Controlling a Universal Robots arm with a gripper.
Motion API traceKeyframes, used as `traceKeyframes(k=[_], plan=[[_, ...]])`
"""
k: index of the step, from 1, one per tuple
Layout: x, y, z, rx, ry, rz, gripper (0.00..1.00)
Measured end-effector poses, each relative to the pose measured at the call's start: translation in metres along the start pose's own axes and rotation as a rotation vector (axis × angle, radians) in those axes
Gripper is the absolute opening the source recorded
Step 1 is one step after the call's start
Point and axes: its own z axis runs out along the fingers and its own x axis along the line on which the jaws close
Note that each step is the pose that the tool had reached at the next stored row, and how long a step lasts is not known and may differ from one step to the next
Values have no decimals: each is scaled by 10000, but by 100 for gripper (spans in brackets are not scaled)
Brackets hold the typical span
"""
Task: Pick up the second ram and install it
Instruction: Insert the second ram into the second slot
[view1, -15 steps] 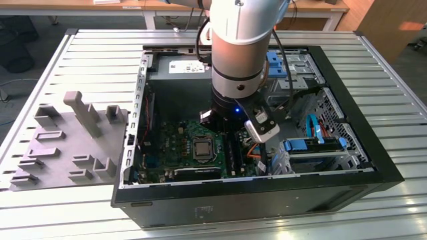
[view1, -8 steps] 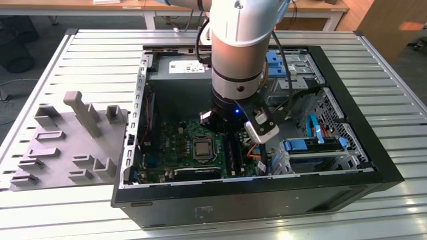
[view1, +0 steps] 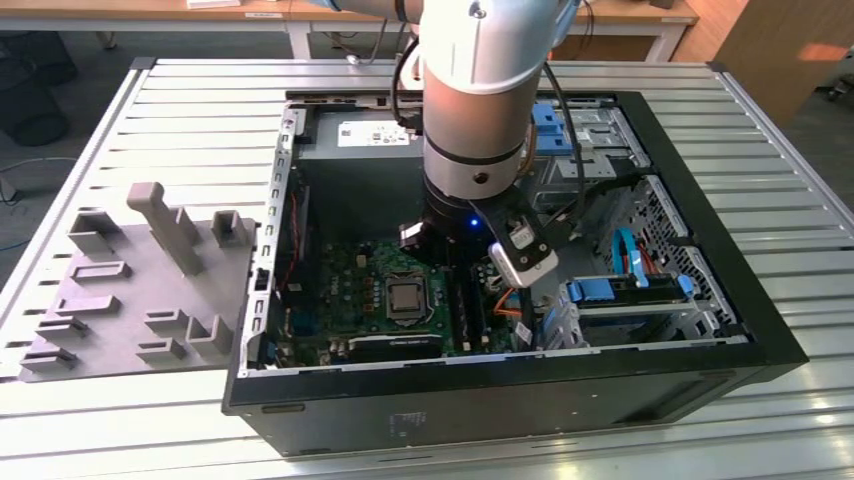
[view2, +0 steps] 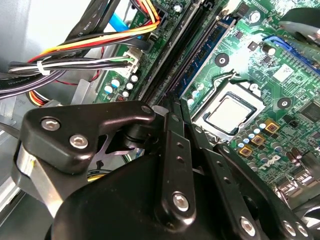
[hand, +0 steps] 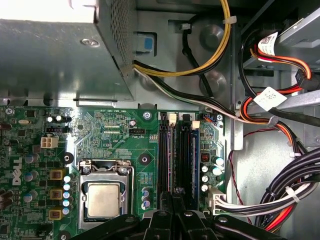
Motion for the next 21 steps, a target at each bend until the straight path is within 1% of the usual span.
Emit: traceKeyframes(k=[4, 11, 21], plan=[[0, 0, 0, 1, -2, 34, 12], [-2, 0, 3, 17, -23, 363, 12], [-1, -1, 17, 19, -23, 379, 12]])
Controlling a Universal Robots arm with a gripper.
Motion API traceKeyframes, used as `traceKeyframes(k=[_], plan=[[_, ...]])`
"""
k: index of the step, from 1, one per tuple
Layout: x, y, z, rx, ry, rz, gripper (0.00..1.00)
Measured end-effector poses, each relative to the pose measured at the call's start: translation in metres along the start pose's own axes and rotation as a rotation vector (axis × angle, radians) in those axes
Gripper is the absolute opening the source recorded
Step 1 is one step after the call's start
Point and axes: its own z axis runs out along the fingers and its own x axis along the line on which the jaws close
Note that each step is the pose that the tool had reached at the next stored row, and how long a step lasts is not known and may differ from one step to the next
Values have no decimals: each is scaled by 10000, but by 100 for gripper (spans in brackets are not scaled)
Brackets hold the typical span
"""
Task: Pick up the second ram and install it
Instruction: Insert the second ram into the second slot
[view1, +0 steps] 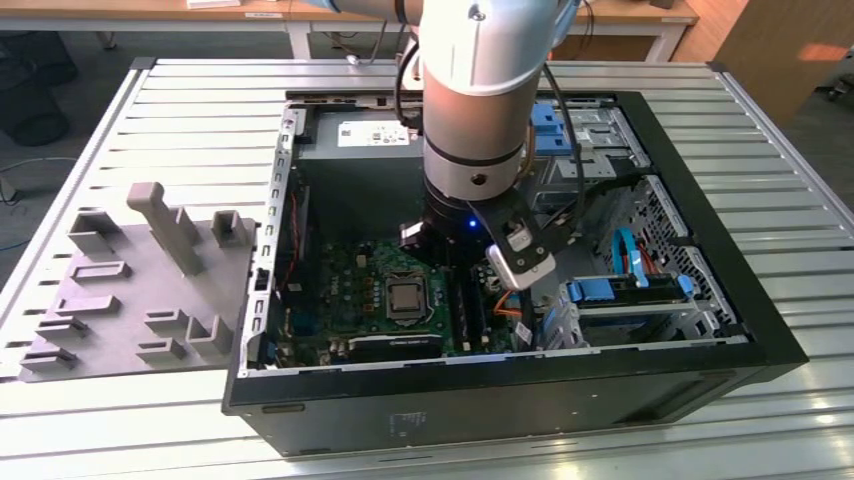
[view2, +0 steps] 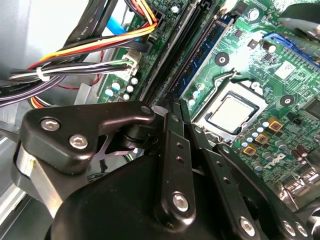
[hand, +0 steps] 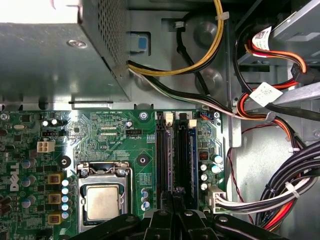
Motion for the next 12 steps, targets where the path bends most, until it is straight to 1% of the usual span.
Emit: traceKeyframes(k=[12], plan=[[2, -2, 29, 1, 0, 4, 12]])
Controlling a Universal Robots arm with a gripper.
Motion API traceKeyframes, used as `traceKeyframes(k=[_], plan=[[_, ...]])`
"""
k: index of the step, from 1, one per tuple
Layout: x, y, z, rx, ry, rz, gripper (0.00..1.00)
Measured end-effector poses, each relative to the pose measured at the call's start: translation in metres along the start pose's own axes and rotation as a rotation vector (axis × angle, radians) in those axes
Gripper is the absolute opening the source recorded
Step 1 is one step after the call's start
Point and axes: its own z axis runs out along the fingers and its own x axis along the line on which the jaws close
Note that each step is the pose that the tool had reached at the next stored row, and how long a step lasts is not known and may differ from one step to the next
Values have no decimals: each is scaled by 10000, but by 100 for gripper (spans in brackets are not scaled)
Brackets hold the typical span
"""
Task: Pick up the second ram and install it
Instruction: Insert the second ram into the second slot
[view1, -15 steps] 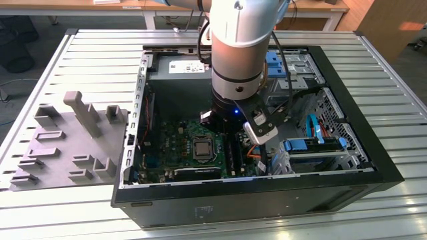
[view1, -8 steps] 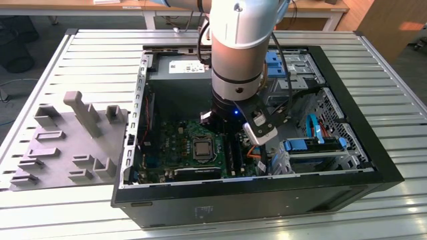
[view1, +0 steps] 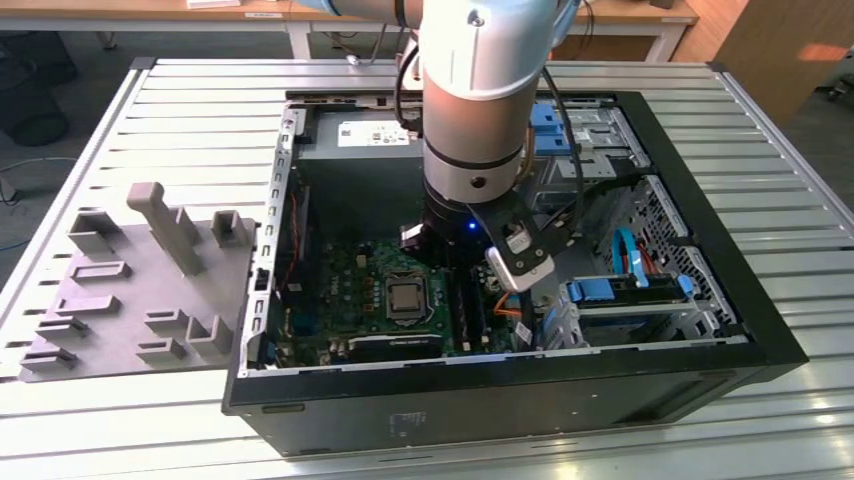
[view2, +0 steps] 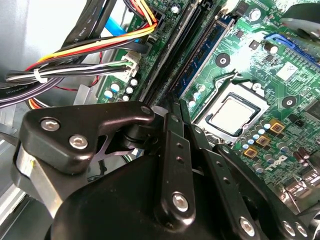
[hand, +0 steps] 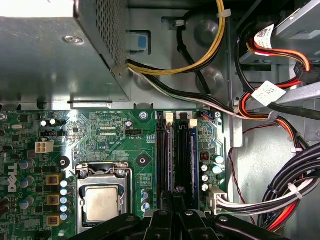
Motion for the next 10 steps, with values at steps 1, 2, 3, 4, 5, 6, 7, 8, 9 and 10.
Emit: traceKeyframes(k=[1, 2, 3, 4, 5, 6, 7, 8, 9, 10], plan=[[0, 0, 0, 1, 1, 0, 12], [0, 0, 0, 1, 0, 0, 12], [0, 0, 1, 2, 0, 0, 12], [0, 0, 5, -1, -1, 0, 12], [0, 0, 12, -4, -2, 0, 12], [1, -1, 16, -3, -2, 0, 12], [1, -1, 15, -4, -1, 0, 12], [1, -1, 15, -3, 0, 0, 12], [1, -1, 15, -3, 0, 0, 12], [1, -1, 15, -4, -1, 0, 12]])
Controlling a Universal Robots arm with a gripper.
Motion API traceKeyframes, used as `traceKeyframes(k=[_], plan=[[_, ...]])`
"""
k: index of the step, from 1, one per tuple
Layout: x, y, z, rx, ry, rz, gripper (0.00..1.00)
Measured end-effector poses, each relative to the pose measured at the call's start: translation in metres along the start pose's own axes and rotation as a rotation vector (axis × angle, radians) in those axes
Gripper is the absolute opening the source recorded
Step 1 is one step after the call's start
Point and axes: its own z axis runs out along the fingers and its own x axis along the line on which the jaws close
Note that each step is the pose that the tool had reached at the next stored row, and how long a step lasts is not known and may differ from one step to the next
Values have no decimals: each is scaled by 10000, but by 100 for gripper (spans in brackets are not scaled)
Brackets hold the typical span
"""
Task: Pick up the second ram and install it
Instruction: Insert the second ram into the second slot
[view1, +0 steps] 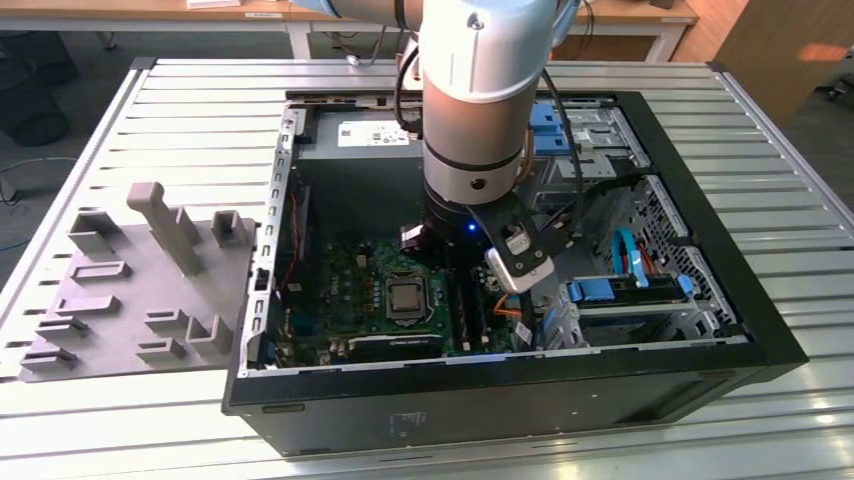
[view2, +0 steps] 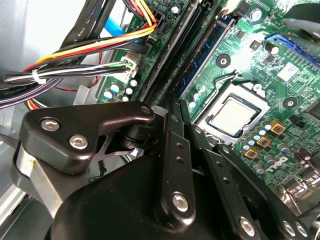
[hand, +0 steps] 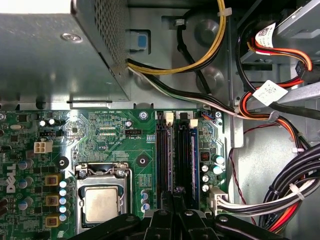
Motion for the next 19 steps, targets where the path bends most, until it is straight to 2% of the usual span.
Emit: traceKeyframes(k=[6, 7, 12, 14, 19], plan=[[0, 0, 0, -4, 1, 1, 13], [0, 0, 0, -4, 1, 1, 19], [0, 0, -2, -7, 0, 0, 19], [-2, 1, -36, -5, 1, 0, 19], [-9, 10, -176, -6, 1, 1, 19]])
